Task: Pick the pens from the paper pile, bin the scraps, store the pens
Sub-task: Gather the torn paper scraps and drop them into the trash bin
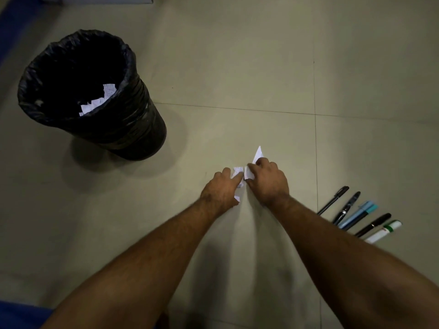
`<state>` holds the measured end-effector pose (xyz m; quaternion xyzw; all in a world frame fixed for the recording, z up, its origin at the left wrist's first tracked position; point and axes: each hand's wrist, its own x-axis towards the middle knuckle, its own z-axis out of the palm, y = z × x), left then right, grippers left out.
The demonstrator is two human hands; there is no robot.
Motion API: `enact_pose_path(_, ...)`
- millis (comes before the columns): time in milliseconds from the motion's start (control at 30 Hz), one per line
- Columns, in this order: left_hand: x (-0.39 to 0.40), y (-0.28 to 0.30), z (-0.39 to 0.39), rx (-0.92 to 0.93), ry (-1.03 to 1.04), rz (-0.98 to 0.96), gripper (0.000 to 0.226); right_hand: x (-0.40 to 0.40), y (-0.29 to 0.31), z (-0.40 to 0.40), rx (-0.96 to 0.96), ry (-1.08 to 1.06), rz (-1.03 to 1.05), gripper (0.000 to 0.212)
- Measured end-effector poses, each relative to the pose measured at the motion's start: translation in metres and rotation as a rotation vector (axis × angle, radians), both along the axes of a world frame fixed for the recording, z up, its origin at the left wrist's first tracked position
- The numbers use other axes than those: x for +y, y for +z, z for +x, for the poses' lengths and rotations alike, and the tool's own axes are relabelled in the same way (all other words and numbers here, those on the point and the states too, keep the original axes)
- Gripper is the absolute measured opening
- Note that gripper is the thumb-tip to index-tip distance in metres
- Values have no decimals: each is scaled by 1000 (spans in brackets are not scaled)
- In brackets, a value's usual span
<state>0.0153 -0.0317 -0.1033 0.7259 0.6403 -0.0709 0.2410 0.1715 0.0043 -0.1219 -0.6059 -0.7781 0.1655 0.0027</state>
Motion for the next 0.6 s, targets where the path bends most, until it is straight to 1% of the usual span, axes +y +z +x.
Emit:
enact_pose_path(67,3,-1,0,20,-20,-3,42,-3,0,1,3,-13,4,31)
enact_pose_path(100,4,-1,0,34,-14,-1,36,-5,0,1,5,-22,-1,31)
enact_pose_path(167,5,-1,1,44,1,8,29,-6,1,-1,30,-39,-17,31)
enact_pose_path(300,2,1,5,57,34,44,25,-7,2,-3,34,-35,-24,27)
enact_pose_path(367,2,-1,6,26,65,29,20,-8,3,-6,35,-37,-18,26)
enact_pose_path(400,3,-3,6,-5,89,19,13,-9,2,-7,45,-44,-25,26)
enact_pose_path(433,2,-1,8,-34,116,1,7,-10,1,-9,71,-66,-38,25)
enact_pose_path(500,2,-2,9,-94,176,-14,4,-11,0,-13,199,-170,-63,26)
enact_pose_path(600,4,4,5,-143,332,10,15,-11,4,-22,382,-323,-84,26)
